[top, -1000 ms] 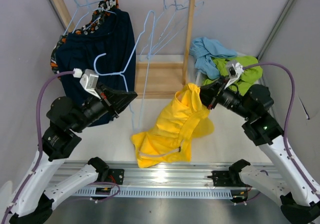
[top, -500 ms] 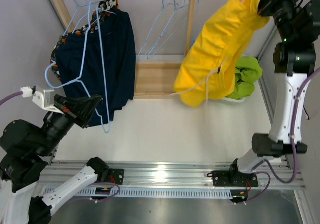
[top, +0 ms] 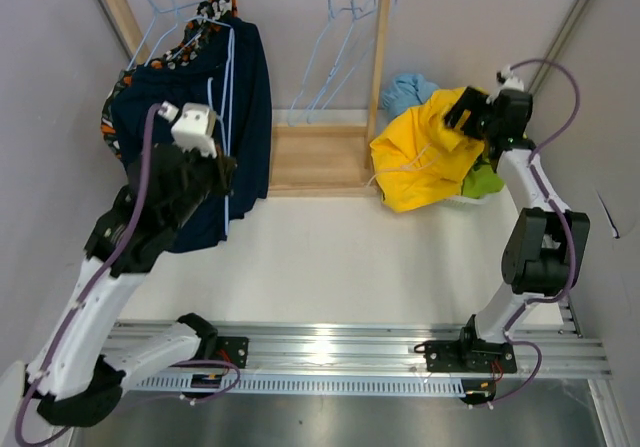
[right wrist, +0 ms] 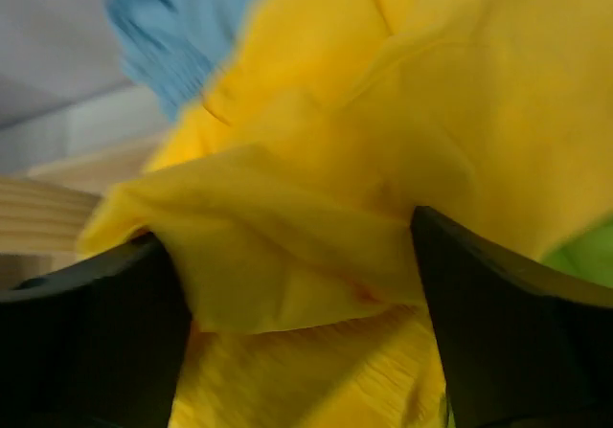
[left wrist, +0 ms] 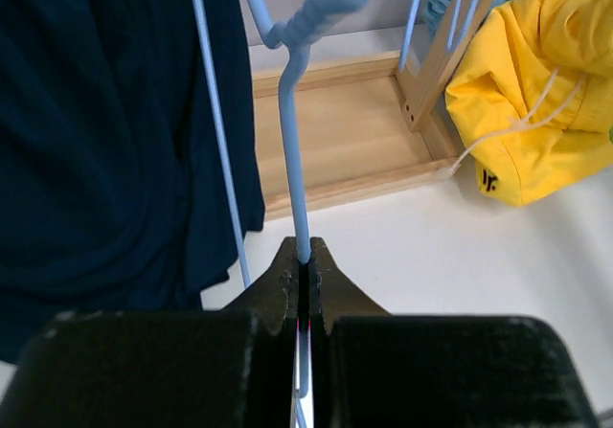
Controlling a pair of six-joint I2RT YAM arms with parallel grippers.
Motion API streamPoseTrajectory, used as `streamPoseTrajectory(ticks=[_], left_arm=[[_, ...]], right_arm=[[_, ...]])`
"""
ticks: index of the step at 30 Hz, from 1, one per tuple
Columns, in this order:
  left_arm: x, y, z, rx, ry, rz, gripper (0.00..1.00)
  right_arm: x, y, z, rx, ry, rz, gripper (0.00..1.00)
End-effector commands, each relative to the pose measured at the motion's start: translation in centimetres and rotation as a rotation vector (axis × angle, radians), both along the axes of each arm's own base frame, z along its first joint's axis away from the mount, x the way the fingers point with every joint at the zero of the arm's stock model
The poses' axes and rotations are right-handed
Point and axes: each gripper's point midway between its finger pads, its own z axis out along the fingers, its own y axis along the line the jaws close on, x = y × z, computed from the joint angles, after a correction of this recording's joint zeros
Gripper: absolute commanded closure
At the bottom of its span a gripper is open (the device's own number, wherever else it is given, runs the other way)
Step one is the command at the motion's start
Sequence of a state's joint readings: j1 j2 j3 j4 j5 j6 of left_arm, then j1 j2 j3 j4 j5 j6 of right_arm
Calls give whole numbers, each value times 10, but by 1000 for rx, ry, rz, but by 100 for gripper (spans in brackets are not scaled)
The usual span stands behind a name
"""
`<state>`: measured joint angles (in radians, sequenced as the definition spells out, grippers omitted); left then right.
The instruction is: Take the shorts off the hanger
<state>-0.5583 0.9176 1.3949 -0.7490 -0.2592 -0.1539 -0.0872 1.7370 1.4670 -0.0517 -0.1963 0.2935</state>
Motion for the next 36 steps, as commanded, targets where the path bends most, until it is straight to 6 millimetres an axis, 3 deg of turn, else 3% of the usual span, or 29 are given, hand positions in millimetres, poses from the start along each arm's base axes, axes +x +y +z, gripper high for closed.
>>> streamPoseTrajectory(ticks=[1,2,3,5,6,7,9,10,11,13,14,16,24,28,32,35,36], left_arm=[[40,-14,44,-48,-102,-41,100],[49,-16,42,-47,-93,-41,100],[58,-12,52,-54,-104,-29,100],[80,-26,49,-44,-66,-75,100],[86,-25,62,-43,-84,-75,100],[98,-37,62,-38,-58,-123,100],[107,-42,91,-43,-105,-146,100],[123,-50,89,-41,-87,-158,100],[126,-58,103,-59,-112,-198,100],[139,-69,100,-71,-86,-230,100],[149,-78,116,-96,-116,-256,100],[162,-87,111,-109,-93,-274,100],[222,-117,99,-251,-83,-311,99],[247,-121,100,-312,-108,-300,99],[261,-123,100,-361,-119,-297,100],[257,-123,97,-355,-102,-302,99],[253,-122,97,-348,-97,-304,94]], right_arm=[[-20,-8,41,118,-126,-114,0],[-33,0,24,170,-86,-114,1],[-40,5,23,185,-96,-102,0],[-57,24,17,187,-98,-58,1],[-74,27,13,175,-91,-52,1],[-83,31,12,175,-89,-49,0],[-111,40,14,181,-100,-27,1],[-120,42,15,185,-108,-19,1],[-130,45,16,192,-117,-10,1],[-154,61,18,205,-144,31,0],[-162,65,18,204,-149,43,1],[-178,73,21,198,-167,68,0],[-199,79,26,149,-183,113,0],[-206,82,14,142,-165,134,0],[-212,86,4,154,-154,151,0],[-214,88,2,153,-150,155,1],[-215,90,4,152,-152,163,0]])
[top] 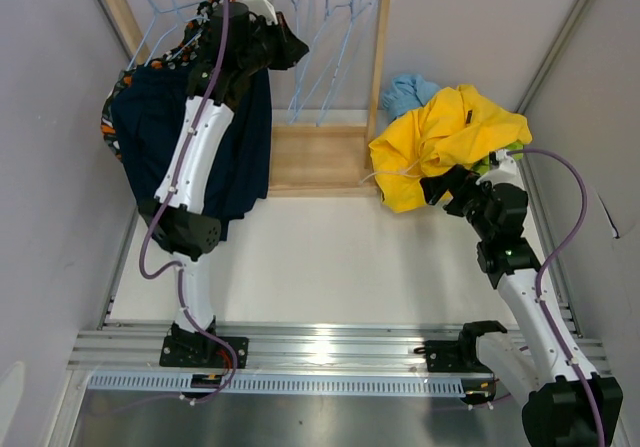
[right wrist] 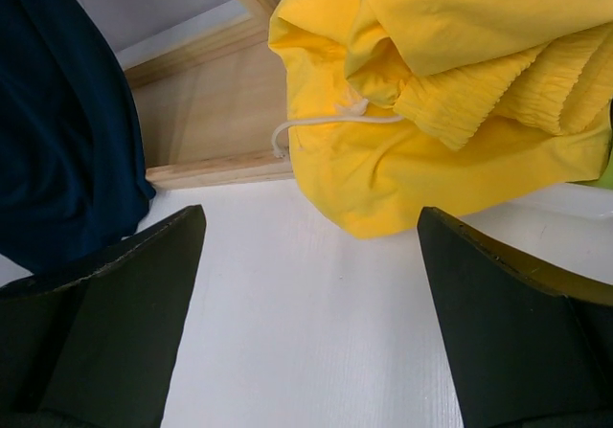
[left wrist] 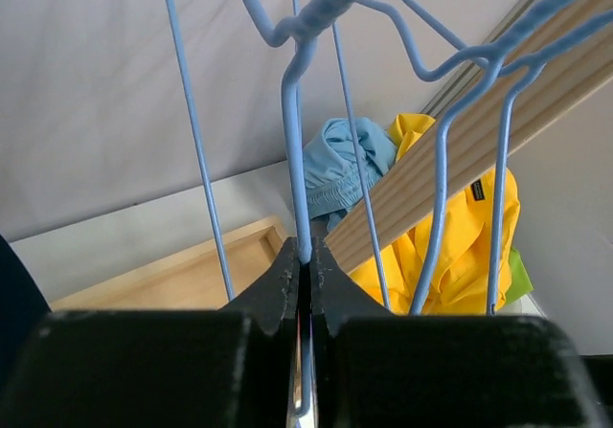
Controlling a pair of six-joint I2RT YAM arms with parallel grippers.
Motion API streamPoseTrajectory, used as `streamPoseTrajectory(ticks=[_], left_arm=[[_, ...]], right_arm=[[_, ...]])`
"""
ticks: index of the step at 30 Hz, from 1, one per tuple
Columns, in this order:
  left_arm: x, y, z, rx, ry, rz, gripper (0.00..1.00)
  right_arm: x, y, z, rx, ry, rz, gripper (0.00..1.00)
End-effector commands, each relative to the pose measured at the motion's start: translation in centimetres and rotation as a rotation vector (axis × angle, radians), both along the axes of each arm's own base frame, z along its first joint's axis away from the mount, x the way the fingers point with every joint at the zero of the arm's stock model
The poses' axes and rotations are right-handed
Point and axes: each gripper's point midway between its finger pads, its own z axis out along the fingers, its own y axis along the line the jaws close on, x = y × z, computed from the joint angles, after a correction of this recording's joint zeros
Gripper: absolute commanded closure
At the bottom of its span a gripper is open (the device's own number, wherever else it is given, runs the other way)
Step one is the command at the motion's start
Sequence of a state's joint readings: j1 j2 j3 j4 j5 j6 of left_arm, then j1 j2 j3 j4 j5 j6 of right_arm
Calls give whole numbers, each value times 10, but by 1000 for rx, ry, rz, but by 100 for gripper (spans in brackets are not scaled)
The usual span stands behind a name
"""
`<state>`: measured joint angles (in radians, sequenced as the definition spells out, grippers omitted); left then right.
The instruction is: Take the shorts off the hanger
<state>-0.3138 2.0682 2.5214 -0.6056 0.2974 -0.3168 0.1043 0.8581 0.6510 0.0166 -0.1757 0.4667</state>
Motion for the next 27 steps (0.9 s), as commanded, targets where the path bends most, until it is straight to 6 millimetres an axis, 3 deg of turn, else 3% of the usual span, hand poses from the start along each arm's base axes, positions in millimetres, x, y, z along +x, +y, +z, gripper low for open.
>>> streamPoseTrajectory(ticks=[1,2,4,5,8,9,11,12,15,16,17,19,21,22,23,24,25,27], left_arm=[[-16,3,43,-56,-93,-19,89],[-25,7,46,-40,-95,-17,76],[-34,12,42,-10,-83,-15,58],[-49,16,58,-11,-114,-19,47],[-74,24,68,20,-124,-30,33],[-93,32,83,27,-148,-23,31],[-108,44,94,64,-187,3,24],[-124,59,109,77,-224,52,21],[-144,93,124,137,-279,160,15],[-145,101,121,162,-279,182,15],[-145,117,120,178,-276,222,4],[-146,144,108,214,-241,295,3],[-149,162,109,221,-254,344,3],[-150,179,98,238,-228,392,3],[-151,187,101,237,-245,419,3],[-147,196,89,252,-222,441,3],[-150,211,93,254,-230,485,3],[-146,224,88,246,-218,509,3]], right_arm=[[-3,7,17,-6,-59,34,0],[-3,7,19,-6,-60,34,0],[-4,11,23,-1,-64,42,1],[-5,12,24,2,-66,46,0],[-9,19,30,8,-77,59,0],[-9,20,30,7,-79,58,0],[-14,26,32,9,-84,73,0],[-16,30,33,8,-85,81,0],[-19,34,37,8,-96,92,0],[-23,36,30,-1,-62,97,0],[-24,36,31,-5,-66,98,1],[-27,38,32,-10,-67,105,0],[-29,38,35,-15,-73,109,1],[-30,39,34,-17,-69,113,0],[-30,41,36,-21,-71,123,0],[-31,41,35,-26,-61,129,0],[-31,42,36,-31,-60,134,1],[-30,45,40,-46,-63,151,1]])
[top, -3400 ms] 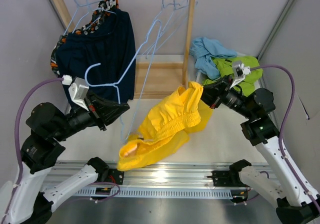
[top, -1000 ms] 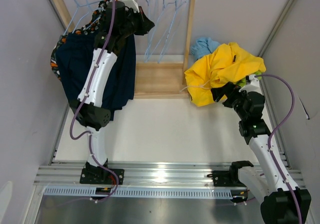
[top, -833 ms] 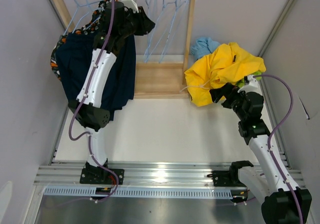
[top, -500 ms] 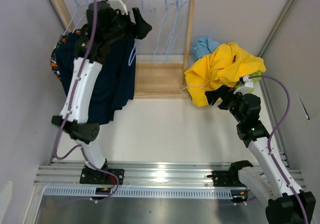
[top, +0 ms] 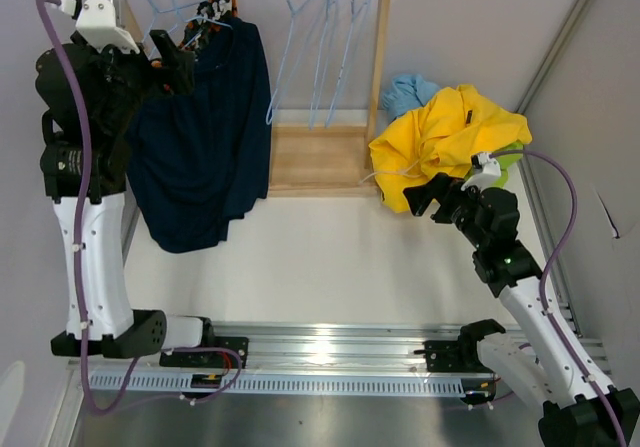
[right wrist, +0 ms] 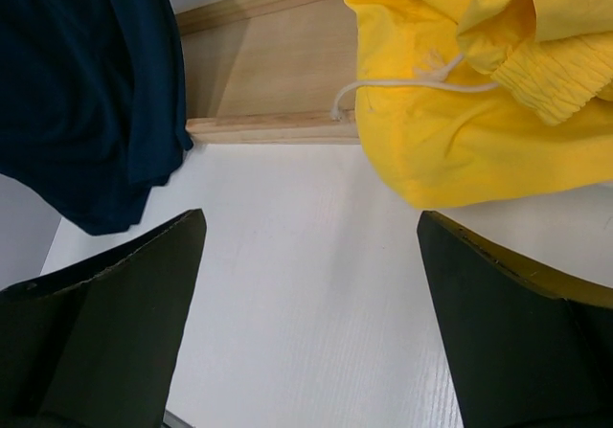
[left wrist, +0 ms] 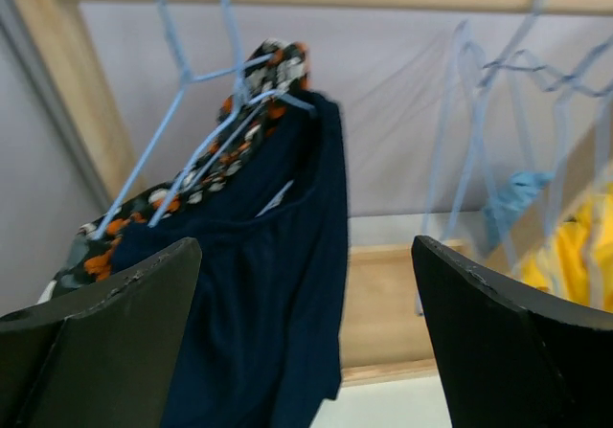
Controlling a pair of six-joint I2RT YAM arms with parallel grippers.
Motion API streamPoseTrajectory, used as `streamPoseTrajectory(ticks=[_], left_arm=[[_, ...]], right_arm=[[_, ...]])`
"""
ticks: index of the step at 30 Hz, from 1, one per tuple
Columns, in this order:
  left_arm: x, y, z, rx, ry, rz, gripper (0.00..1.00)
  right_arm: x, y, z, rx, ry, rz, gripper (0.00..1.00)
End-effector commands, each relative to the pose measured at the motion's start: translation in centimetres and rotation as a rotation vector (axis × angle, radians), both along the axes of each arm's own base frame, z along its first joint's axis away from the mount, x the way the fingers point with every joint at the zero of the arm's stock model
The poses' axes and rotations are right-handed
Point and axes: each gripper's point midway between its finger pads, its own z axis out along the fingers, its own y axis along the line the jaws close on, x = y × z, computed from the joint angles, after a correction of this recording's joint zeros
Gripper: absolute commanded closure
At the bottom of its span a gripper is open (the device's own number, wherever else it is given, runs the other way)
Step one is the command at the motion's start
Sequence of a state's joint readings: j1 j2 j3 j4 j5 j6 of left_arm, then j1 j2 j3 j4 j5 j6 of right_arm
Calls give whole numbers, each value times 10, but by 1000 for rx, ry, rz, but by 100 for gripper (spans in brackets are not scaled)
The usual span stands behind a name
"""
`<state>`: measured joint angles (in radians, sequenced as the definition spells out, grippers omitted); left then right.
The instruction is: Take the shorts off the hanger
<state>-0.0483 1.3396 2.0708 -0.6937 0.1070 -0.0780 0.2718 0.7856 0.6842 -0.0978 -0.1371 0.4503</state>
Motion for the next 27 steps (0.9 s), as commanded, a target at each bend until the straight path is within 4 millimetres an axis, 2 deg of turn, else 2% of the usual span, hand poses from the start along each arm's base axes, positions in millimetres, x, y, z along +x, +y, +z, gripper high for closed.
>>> streamPoseTrajectory(ticks=[1,4,5,6,8,10,17,27], left_arm=[[30,42,-30,15,68,114,3],[44,55,-34,-6,82,118,6],[55,61,-41,-13,104,132,6],[56,64,-30,-14,79,138,7],[65,76,-35,-24,100,177,8],[75,79,-30,-27,94,177,9],[94,74,-38,-42,120,136,9],[118,65,-72,-75,203,64,13]], right_arm=[[1,3,29,-24,-59,21,0],[-1,6,30,-33,-62,37,1],[-1,6,29,-35,-63,41,1],[-2,7,27,-36,-54,47,1],[-3,7,23,-44,-47,53,1],[-5,6,20,-48,-44,49,0],[-4,6,0,-45,-19,46,1],[3,6,-11,-63,-3,35,0]])
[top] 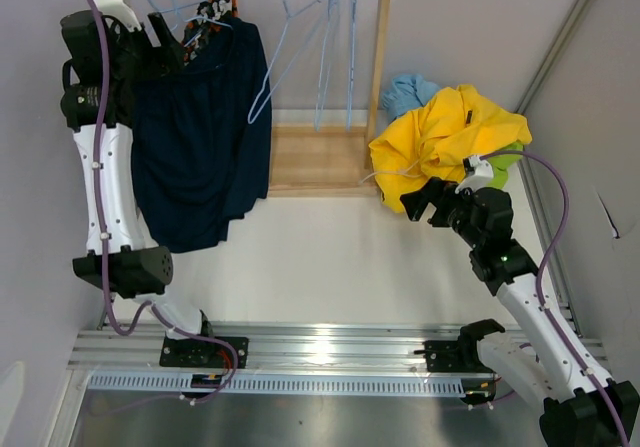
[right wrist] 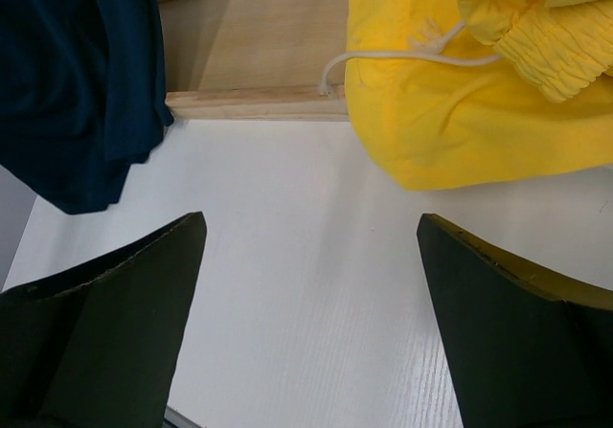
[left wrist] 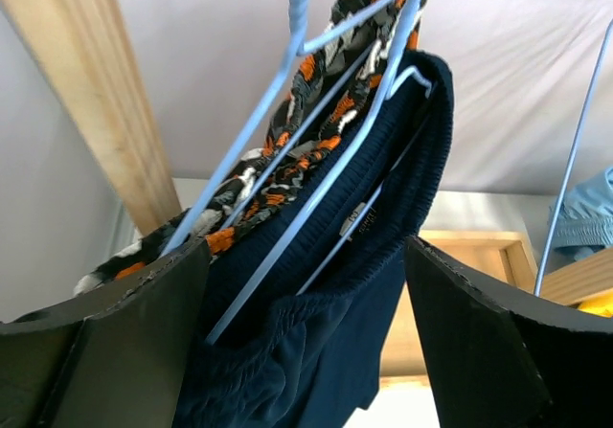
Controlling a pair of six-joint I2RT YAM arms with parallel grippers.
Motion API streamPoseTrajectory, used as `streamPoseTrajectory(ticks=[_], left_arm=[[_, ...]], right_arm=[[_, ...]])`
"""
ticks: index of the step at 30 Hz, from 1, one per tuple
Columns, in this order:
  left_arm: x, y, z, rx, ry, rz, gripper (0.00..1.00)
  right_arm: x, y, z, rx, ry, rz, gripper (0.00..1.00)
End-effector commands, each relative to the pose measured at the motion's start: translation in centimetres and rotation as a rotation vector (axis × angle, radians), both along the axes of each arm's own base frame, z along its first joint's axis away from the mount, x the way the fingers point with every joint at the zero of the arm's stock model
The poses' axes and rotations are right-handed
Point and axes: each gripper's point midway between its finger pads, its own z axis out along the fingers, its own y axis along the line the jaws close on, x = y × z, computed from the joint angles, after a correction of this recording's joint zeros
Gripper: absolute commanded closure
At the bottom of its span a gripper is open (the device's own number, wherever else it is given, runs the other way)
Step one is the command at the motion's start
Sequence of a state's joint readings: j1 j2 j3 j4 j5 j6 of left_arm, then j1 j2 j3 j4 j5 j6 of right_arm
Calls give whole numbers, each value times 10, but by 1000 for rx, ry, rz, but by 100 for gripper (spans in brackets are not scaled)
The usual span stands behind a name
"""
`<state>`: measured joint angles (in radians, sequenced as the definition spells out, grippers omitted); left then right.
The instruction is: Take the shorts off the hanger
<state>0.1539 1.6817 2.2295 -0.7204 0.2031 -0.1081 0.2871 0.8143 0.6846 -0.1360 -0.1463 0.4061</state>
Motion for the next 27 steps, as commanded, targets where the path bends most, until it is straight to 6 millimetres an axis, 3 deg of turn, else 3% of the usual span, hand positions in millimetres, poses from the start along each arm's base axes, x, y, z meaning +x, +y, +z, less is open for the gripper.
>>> streamPoseTrajectory(ticks=[1,5,9,11,12,18,22,25,27], left_arm=[[7,-6,2,-32,-12,-43,13],[16,-5,-6,-40,6,-45,14],[20,-6,-3,-45,-1,-54,22],[21,-9,-3,-55,-2,-68,38],[23,-10,-4,-61,1,-74,55],[17,-20,9,-84,-34,-112,100],[9,-30,24,-87,-63,-143,100],[-1,-50,48,-63,-125,-192,100],[-12,-66,75,-46,-193,-224,100]], right_arm=[[6,2,7,-4,-52,4,1],[6,2,2,3,-46,2,1],[7,3,0,2,-43,6,1],[8,3,-1,-2,-43,3,1],[8,3,-1,-4,-42,3,1],[8,4,-4,4,-39,7,1],[7,4,-3,8,-44,8,1],[6,4,2,12,-53,9,0],[5,4,3,15,-57,8,0]])
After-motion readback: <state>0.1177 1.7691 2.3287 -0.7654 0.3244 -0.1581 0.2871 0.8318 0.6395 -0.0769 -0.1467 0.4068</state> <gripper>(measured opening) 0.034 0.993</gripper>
